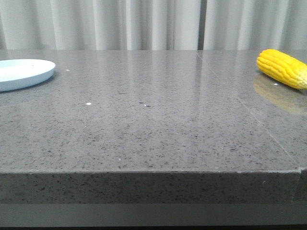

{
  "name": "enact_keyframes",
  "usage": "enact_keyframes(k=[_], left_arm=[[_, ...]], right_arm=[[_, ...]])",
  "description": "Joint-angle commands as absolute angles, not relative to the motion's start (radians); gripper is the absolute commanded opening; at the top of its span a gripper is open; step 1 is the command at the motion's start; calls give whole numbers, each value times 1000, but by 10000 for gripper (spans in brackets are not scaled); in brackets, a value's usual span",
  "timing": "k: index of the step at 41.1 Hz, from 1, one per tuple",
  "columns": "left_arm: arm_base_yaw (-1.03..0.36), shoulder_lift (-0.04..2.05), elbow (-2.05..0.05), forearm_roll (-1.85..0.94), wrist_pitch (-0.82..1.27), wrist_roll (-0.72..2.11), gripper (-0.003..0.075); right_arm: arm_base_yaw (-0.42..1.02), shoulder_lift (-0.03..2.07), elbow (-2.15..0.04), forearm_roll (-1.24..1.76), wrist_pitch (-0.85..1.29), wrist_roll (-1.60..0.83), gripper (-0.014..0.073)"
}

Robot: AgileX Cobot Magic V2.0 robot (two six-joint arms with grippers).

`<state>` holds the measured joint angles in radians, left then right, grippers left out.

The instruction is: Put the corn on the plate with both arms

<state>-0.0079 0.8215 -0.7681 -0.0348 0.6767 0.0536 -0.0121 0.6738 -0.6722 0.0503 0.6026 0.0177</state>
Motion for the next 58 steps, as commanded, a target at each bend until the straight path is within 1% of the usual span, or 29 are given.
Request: enact_keyframes(k=[1, 13, 22, 26, 32, 34, 45, 58], left_arm=[[-8, 856, -840, -43, 644, 53, 545], [1, 1036, -975, 35, 699, 53, 545], [122, 1256, -1162, 18, 867, 68, 545], [186, 1333, -1225, -83, 878, 150, 545], [267, 1463, -1314, -360, 907, 343, 545], [276, 1502, -1342, -396, 903, 365, 545], [279, 1679, -1479, -397, 901, 365, 545], [279, 1818, -1552, -397, 890, 365, 545]], right_arm=[[-18, 680, -696, 48, 538, 6, 655], [-18, 679, -696, 48, 538, 6, 655], [-18, 679, -696, 48, 538, 6, 655], [-18, 679, -696, 48, 538, 6, 655], [-18, 679, -696, 48, 538, 6, 655], [-18, 679, -696, 48, 538, 6, 655], [-18, 679, -696, 48, 538, 6, 655], [-18, 679, -696, 48, 538, 6, 655]])
